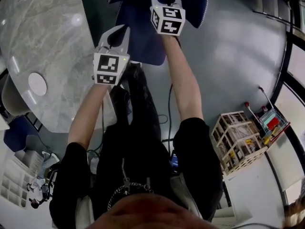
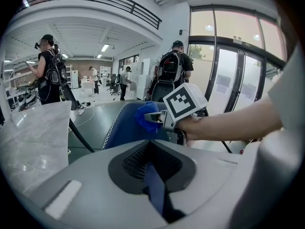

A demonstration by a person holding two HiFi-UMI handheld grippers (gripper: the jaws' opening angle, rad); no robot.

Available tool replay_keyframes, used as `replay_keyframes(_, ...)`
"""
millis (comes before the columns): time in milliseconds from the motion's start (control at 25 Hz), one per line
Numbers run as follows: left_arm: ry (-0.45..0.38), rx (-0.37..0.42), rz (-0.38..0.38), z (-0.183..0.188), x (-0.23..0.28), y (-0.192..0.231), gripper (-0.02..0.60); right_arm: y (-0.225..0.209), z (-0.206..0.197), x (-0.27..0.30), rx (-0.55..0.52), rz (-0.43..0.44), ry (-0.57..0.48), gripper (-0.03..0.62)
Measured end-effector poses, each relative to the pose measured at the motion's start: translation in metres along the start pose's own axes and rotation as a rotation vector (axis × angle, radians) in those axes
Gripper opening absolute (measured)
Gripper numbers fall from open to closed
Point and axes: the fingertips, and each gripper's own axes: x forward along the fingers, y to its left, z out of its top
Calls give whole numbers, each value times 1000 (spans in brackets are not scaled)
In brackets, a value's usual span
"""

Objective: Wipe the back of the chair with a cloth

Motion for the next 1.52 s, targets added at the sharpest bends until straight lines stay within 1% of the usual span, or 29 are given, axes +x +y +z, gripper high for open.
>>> replay_keyframes(200, 7, 7, -26, 0, 6, -11, 11, -27, -7, -15, 7, -60, 7, 149)
replay_keyframes(640, 27, 27, -81, -4, 17, -40, 11, -84, -23, -46, 63, -171, 12, 149)
replay_keyframes(1040, 44, 41, -103, -9, 17, -55, 11, -117, -32, -66, 90, -243, 30, 149)
replay_keyframes(1360, 44, 45, -102, -12, 14, -57, 11, -122, -30, -67, 88, -263, 33, 149)
replay_keyframes(1440, 44, 43, -93, -14, 10, -54, 11, -115, -28, -70, 110, -251, 20, 149)
replay_keyframes(1520, 42, 35, -77, -16, 7, -48, 11, -100, -28, -72, 124, -207, 3, 149)
